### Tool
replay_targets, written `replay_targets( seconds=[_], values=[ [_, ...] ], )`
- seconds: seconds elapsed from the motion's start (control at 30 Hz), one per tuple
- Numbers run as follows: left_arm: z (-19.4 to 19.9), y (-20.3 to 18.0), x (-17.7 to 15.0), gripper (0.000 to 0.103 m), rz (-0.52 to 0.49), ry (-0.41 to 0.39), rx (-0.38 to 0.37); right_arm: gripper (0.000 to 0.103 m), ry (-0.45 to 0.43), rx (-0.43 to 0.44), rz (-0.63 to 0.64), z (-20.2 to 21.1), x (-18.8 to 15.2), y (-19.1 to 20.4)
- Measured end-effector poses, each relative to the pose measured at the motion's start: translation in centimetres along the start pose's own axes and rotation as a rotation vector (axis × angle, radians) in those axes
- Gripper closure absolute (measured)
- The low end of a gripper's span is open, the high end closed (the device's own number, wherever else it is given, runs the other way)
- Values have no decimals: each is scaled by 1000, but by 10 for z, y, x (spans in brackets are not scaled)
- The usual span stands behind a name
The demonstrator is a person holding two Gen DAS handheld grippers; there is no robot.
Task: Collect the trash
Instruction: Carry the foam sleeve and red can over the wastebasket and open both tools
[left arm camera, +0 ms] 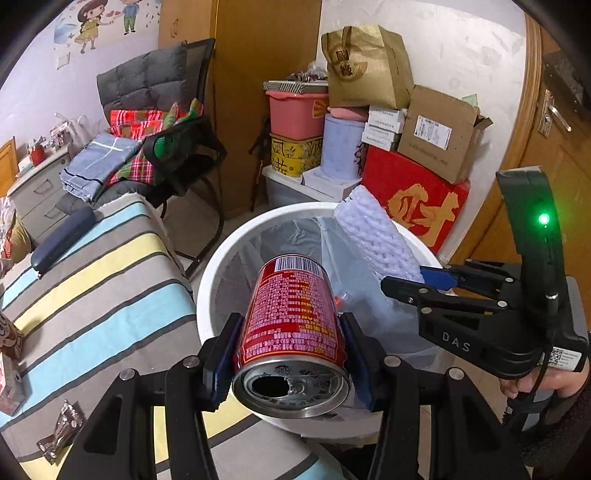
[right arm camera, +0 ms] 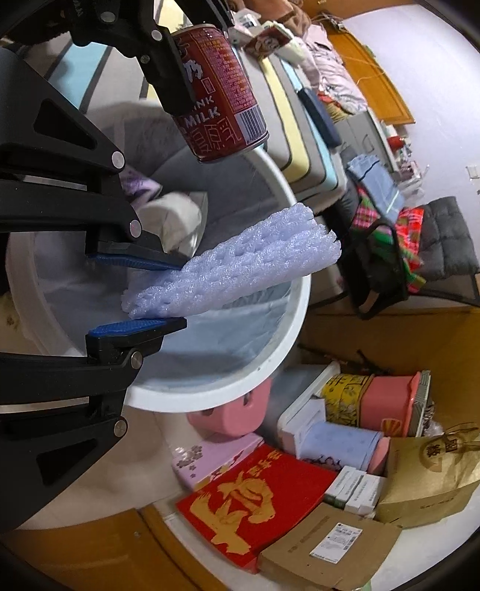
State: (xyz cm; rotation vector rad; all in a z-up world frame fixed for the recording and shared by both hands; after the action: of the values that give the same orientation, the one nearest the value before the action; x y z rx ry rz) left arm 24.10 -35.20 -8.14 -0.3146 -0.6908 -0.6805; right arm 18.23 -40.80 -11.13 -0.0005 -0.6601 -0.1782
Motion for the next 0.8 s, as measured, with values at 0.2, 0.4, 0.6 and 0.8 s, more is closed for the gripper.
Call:
replay_targets(
  seconds=[0.2,0.4,0.6,0.8],
  values=[
    [-1,-2,2,47,18,-14,-32,56,7,-5,2,-1,-1,-5],
    [4,2,3,43,23,-25,-16,48,-13,1,-13,1,-1,-6],
    [16,11,2,43,43,-40,1,48,-35,-2,-23,7,3,-5],
    [35,21,0,43,60,-68,24,48,-74,14,-35,18,6,4]
  ],
)
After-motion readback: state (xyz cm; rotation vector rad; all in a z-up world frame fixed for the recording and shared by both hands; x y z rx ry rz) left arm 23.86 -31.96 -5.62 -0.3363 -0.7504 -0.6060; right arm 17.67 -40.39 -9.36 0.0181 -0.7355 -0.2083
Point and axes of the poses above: each gripper's, at about its wrist camera, not at the fingertips, and z roughly against the way its jaws point, y to its left, x to its top, the point moved 10 cm from there along -z, roughly the way its jaws point, and after that the axes turned 3 degrees about x, right-handed, at the moved point
